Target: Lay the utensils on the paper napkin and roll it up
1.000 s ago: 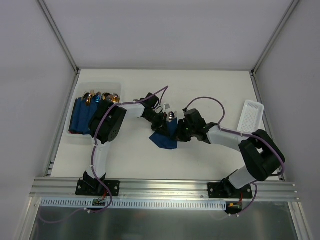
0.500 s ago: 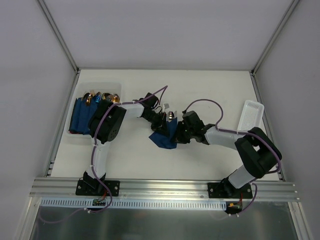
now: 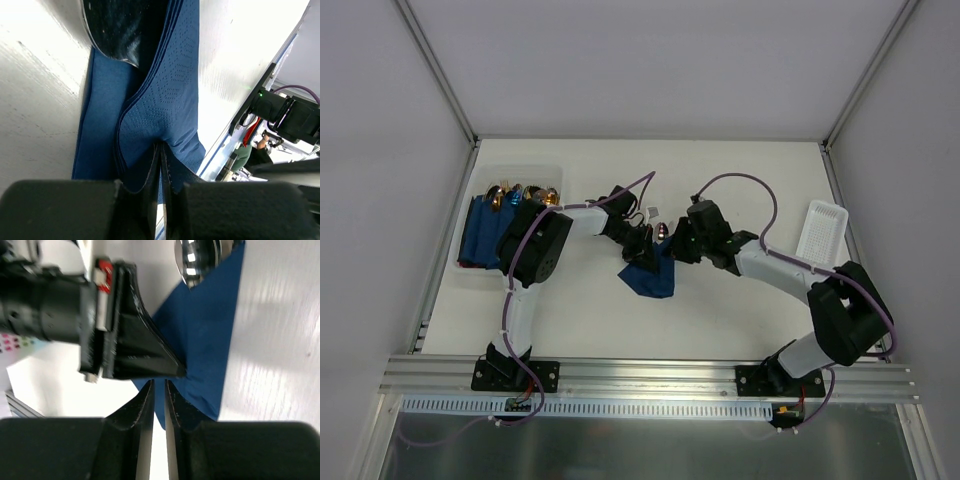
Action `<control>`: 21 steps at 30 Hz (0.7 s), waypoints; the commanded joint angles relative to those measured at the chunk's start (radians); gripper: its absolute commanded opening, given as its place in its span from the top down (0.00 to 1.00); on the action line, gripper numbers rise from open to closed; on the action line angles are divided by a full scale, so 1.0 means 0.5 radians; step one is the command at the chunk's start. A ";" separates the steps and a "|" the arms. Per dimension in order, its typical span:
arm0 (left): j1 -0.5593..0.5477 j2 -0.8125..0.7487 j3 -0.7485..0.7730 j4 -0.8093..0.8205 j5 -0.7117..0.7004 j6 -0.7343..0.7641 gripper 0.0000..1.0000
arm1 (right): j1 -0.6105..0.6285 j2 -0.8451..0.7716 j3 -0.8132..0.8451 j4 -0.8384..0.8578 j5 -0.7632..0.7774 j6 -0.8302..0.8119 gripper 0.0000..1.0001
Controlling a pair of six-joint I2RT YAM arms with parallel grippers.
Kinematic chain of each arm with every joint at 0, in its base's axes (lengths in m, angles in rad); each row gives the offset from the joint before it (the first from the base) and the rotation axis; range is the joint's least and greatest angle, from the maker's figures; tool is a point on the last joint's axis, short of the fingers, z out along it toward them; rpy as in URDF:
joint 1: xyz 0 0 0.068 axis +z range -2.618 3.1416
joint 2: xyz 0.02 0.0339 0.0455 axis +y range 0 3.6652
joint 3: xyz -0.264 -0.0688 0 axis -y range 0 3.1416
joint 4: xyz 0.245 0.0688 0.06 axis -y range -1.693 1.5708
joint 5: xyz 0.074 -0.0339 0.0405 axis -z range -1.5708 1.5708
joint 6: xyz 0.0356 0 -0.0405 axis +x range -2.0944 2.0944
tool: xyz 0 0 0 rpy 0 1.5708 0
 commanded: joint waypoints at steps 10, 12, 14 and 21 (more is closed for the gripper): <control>0.023 0.038 -0.052 -0.021 -0.144 0.034 0.96 | -0.084 0.306 0.144 0.220 -0.004 0.080 0.86; 0.023 0.035 -0.055 -0.021 -0.144 0.037 0.96 | -0.084 0.331 0.138 0.269 -0.032 0.105 0.86; 0.023 0.029 -0.061 -0.021 -0.144 0.037 0.96 | -0.084 0.352 0.138 0.315 -0.050 0.123 0.86; 0.032 0.029 -0.071 -0.024 -0.147 0.040 0.96 | -0.087 0.377 0.172 0.340 -0.069 0.114 0.87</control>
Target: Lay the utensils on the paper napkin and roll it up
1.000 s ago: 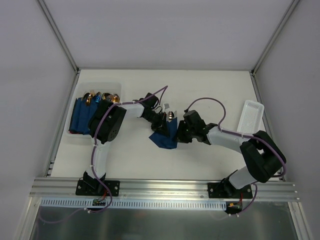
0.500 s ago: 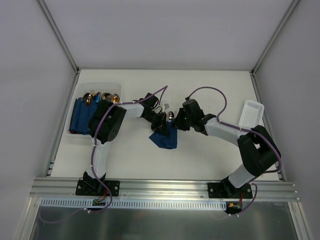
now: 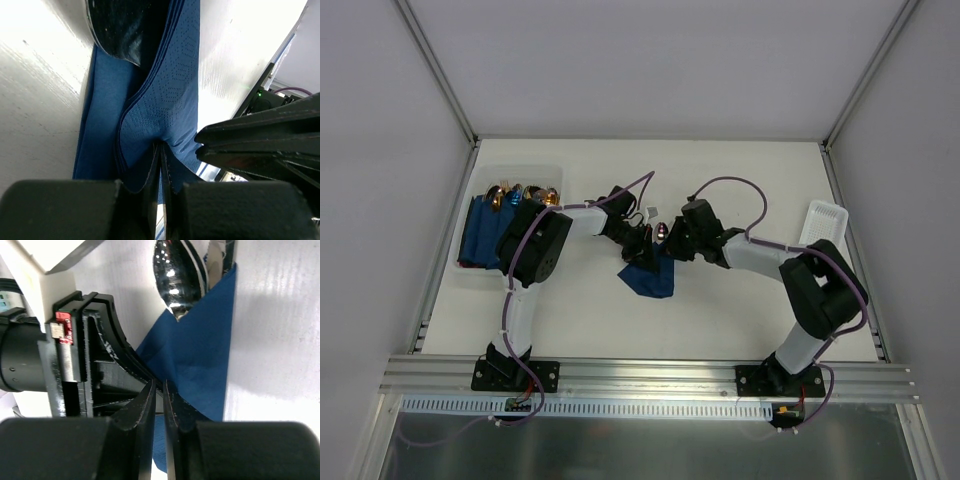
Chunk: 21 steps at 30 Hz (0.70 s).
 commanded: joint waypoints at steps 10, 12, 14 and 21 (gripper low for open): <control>0.023 0.032 -0.059 -0.036 -0.160 0.041 0.96 | -0.006 0.209 0.179 0.052 -0.033 0.042 0.87; 0.023 0.032 -0.059 -0.036 -0.163 0.041 0.96 | -0.006 0.215 0.170 0.034 -0.005 0.039 0.88; 0.020 0.041 -0.056 -0.036 -0.160 0.041 0.96 | -0.009 0.221 0.161 0.000 0.022 0.027 0.89; 0.020 0.038 -0.068 -0.036 -0.172 0.044 0.96 | -0.009 0.292 0.182 -0.101 0.056 -0.029 0.82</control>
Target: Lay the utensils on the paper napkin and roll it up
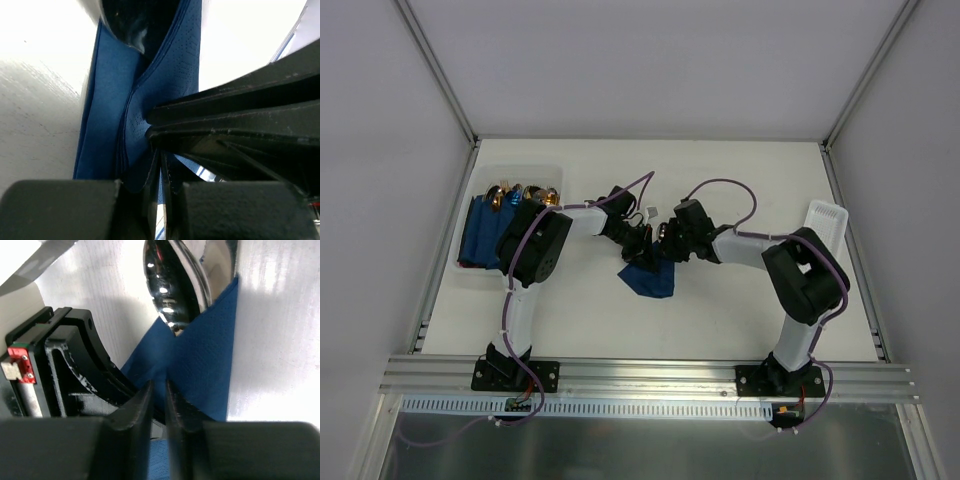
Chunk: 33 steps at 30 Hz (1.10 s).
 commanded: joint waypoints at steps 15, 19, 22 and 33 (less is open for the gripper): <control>0.022 0.026 -0.056 -0.050 -0.168 0.055 0.96 | -0.046 -0.046 0.239 -0.253 -0.051 -0.210 0.63; 0.019 -0.020 -0.068 -0.050 -0.159 0.073 0.96 | -0.052 0.012 0.261 -0.287 -0.091 -0.235 0.66; 0.022 -0.039 -0.065 -0.066 -0.140 0.104 0.96 | -0.058 0.055 0.239 -0.299 -0.112 -0.241 0.69; 0.022 -0.155 -0.077 -0.112 -0.104 0.214 0.95 | -0.061 0.148 0.196 -0.361 -0.100 -0.263 0.75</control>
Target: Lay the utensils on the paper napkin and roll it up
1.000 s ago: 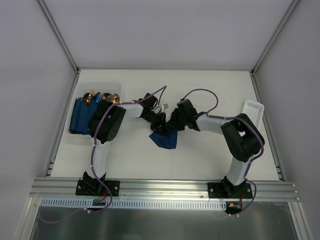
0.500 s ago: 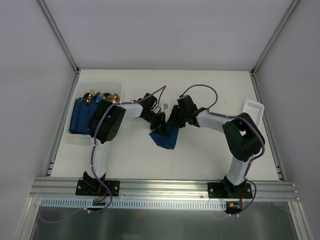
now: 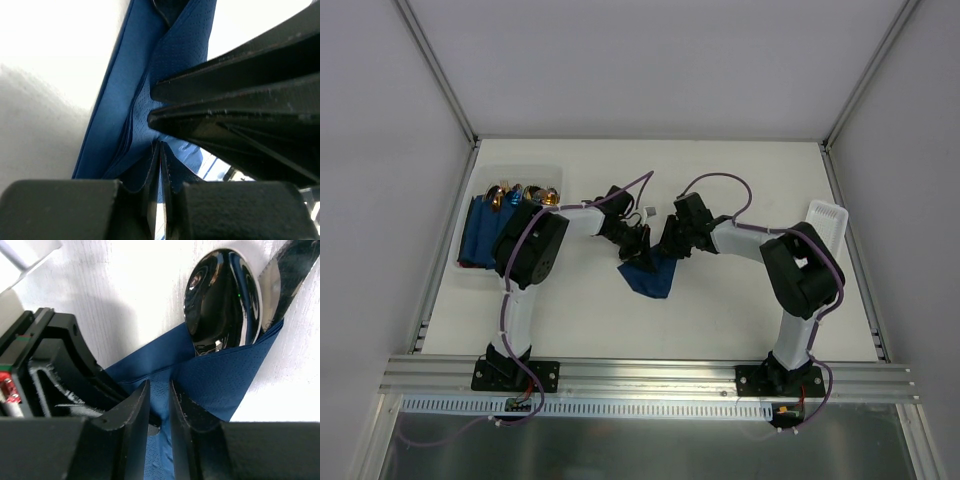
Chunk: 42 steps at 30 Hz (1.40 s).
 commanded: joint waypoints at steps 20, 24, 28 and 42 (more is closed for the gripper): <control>-0.167 -0.258 -0.127 -0.102 0.209 0.118 0.94 | -0.053 0.071 -0.028 -0.109 -0.007 0.008 0.79; -0.112 -0.138 -0.136 -0.099 0.175 0.054 0.95 | -0.072 0.062 -0.044 -0.109 -0.016 0.014 0.79; -0.072 -0.086 -0.164 -0.102 0.120 0.069 0.95 | -0.090 0.041 -0.077 -0.109 -0.028 0.026 0.80; -0.017 0.052 -0.124 -0.270 -0.080 0.185 0.97 | -0.160 -0.122 -0.111 -0.060 -0.154 0.023 0.73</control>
